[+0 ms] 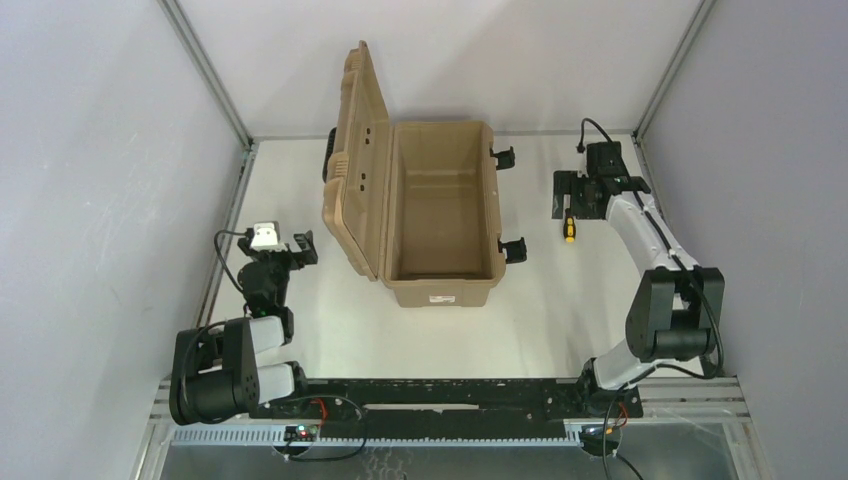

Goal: Put the screwdriver in the bin
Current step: Pick up the screwdriver from the center of the board.

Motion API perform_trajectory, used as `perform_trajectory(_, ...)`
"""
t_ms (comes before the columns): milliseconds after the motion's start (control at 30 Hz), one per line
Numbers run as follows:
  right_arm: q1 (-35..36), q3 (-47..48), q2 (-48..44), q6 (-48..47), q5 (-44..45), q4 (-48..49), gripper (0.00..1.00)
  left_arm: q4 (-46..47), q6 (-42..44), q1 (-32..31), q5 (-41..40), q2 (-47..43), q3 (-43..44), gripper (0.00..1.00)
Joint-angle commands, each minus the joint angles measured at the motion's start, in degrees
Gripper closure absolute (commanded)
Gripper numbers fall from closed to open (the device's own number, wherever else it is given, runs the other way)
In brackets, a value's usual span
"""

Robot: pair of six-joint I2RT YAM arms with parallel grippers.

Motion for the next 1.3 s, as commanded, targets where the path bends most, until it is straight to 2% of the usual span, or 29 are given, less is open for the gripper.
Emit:
perform_trajectory(0, -0.16, 4.93, 3.33, -1.03, 0.01, -4.64, 0.02, 5.77, -0.49, -0.26, -0.02, 0.13, -1.06, 0.0)
perform_trajectory(500, -0.38, 19.85, 18.57, -1.25, 1.76, -13.91, 0.06, 5.79, -0.53, -0.25, 0.0, 0.09, -1.1, 0.0)
perform_trajectory(833, -0.38, 22.07, 25.04, -1.1, 2.03, -14.81, 0.1, 5.78, -0.49, -0.26, -0.01, 0.09, -1.08, 0.0)
perform_trajectory(1267, -2.67, 21.89, 30.61, -0.06, 1.22, -12.33, 0.24, 5.81, -0.52, -0.26, 0.0, 0.13, -1.12, 0.0)
